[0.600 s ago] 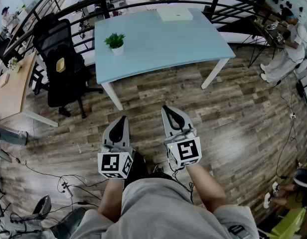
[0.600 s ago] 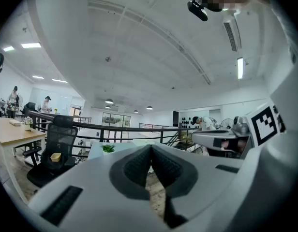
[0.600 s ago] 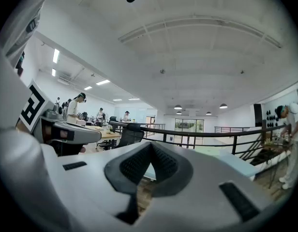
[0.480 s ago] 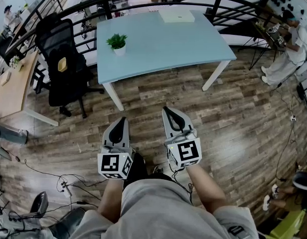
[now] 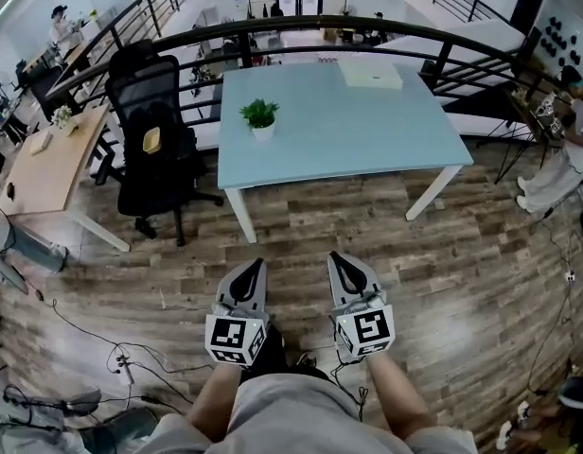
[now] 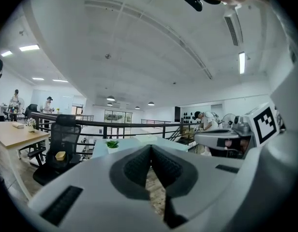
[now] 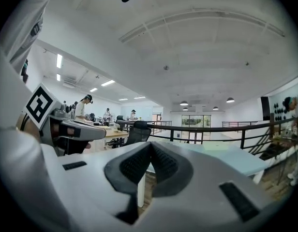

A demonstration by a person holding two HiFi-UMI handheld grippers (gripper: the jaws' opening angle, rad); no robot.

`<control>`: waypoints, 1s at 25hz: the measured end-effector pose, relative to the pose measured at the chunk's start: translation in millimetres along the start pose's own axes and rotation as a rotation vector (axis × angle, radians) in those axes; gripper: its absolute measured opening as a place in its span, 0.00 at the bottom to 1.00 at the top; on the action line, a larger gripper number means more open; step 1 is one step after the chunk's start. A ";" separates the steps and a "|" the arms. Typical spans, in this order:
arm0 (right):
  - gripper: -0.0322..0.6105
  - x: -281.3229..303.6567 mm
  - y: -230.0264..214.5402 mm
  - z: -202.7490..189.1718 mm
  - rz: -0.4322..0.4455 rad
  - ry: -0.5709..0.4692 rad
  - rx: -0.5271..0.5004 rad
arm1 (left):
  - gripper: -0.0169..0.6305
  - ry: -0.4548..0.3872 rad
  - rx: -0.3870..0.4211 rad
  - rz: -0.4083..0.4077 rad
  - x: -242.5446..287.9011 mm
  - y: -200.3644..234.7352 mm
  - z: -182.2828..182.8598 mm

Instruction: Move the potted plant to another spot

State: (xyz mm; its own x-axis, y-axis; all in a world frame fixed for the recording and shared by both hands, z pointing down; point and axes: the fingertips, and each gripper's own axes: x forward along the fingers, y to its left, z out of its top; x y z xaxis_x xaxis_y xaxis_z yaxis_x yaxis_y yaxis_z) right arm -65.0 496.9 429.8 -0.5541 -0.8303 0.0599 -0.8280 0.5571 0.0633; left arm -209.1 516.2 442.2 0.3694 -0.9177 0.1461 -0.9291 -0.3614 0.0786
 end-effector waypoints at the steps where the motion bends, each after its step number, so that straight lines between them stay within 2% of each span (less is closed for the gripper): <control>1: 0.06 1.2 0.6 -5.9 0.002 0.010 0.006 | 0.05 0.005 -0.001 0.004 -0.6 2.4 -2.1; 4: 0.06 3.3 0.0 -19.0 0.004 0.032 0.017 | 0.05 0.032 -0.015 0.019 -3.3 7.9 -13.5; 7: 0.14 13.4 2.5 -28.8 0.017 0.051 0.019 | 0.05 0.060 -0.025 0.026 -1.0 17.7 -26.3; 13: 0.21 60.2 10.4 -44.6 0.049 0.104 0.019 | 0.05 0.089 -0.055 0.024 29.1 59.7 -36.7; 20: 0.30 131.8 2.4 -37.5 0.046 0.146 -0.008 | 0.05 0.081 -0.083 -0.035 78.8 112.4 -22.1; 25: 0.33 178.9 5.2 -30.8 0.049 0.158 -0.020 | 0.05 0.050 -0.097 -0.058 105.7 160.3 -4.9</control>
State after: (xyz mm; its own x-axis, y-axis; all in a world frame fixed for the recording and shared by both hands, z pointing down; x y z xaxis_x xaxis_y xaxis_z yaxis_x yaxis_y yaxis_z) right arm -165.8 351.7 471.5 -0.5722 -0.7902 0.2195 -0.7973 0.5987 0.0765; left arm -319.0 362.1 475.1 0.4255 -0.8854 0.1871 -0.9007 -0.3942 0.1827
